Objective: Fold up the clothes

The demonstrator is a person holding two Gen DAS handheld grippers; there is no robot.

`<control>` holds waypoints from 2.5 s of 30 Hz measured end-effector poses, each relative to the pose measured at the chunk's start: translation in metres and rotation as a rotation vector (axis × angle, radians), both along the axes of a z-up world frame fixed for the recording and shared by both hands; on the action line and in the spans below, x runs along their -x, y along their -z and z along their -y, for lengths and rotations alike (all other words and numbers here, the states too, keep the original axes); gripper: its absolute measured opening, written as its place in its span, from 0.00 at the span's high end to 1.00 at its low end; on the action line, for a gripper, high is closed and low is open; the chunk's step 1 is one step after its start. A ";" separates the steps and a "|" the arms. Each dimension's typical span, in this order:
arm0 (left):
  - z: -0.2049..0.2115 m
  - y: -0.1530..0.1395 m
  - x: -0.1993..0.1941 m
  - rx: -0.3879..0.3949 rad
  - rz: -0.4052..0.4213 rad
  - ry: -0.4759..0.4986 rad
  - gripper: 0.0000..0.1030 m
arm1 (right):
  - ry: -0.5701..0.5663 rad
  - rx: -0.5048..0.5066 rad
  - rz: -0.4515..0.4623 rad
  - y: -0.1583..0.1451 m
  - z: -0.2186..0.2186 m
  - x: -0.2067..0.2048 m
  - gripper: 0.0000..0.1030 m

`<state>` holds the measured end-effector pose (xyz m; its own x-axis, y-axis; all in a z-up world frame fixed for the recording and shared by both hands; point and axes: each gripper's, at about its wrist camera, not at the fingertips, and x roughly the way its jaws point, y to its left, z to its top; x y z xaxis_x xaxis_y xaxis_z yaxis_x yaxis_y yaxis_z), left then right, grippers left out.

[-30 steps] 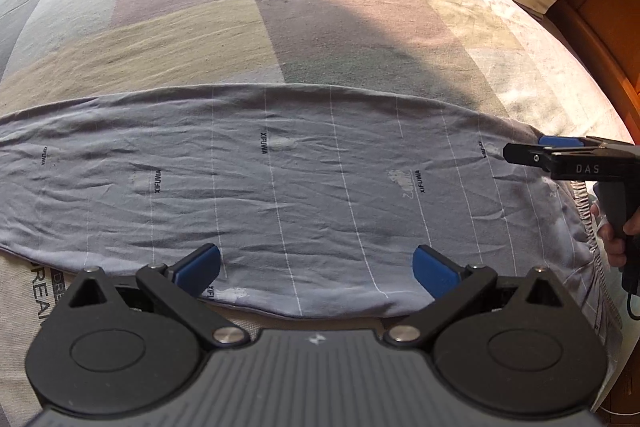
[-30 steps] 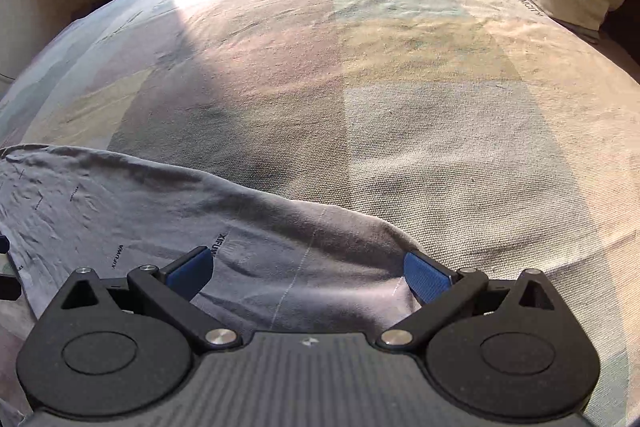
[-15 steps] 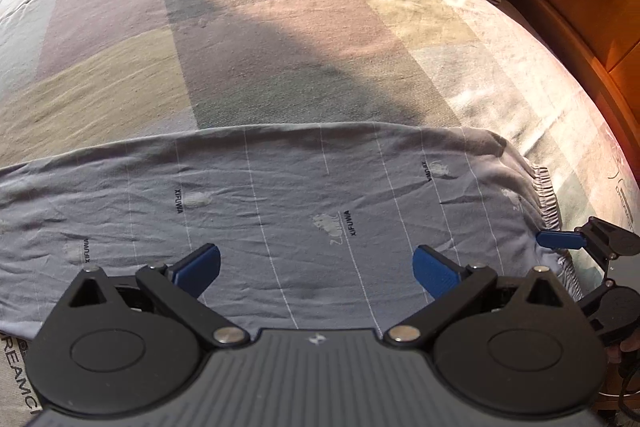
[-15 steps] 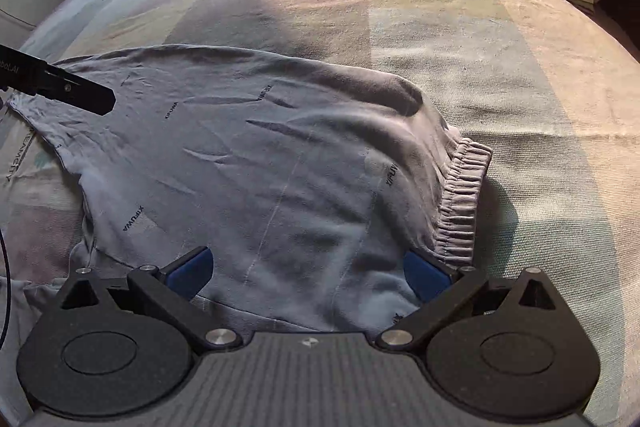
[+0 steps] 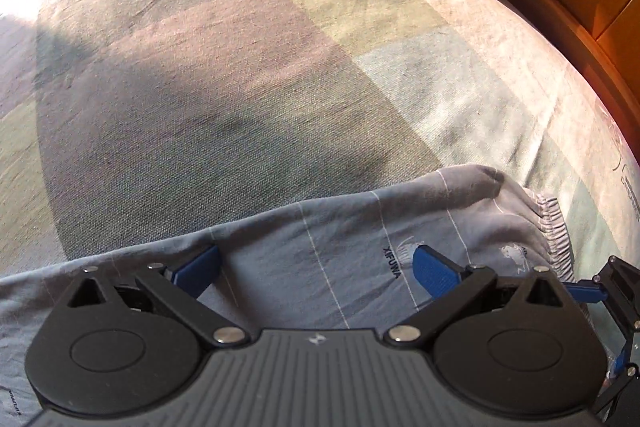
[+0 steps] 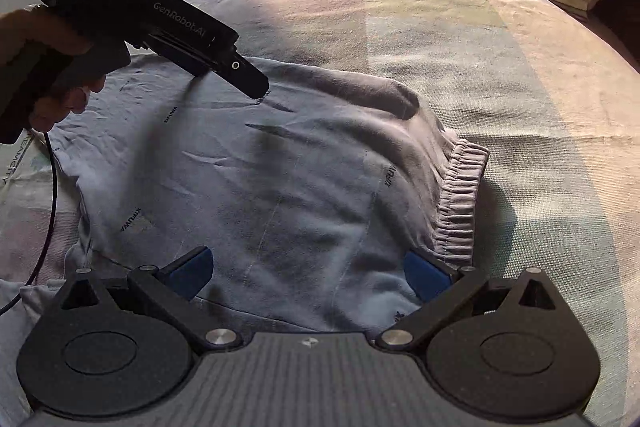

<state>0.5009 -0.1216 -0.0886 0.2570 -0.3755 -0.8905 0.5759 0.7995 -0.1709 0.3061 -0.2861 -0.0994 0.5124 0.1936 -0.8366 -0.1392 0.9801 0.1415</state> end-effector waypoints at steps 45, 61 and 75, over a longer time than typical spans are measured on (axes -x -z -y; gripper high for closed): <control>-0.084 -0.055 0.169 0.037 -0.211 0.033 0.01 | -0.135 0.117 -0.098 -0.014 -0.030 0.048 0.00; -0.079 -0.020 0.192 0.124 -0.248 0.018 0.01 | -0.176 0.144 -0.117 -0.012 -0.040 0.058 0.00; -0.108 -0.006 0.261 -0.015 -0.194 0.140 0.01 | -0.330 0.156 -0.012 -0.023 -0.085 0.078 0.00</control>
<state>0.2399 -0.0137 -0.0829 0.0272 -0.3817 -0.9239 0.6389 0.7174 -0.2776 0.2284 -0.2009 -0.0763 0.4331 0.2168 -0.8749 -0.4510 0.8925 -0.0021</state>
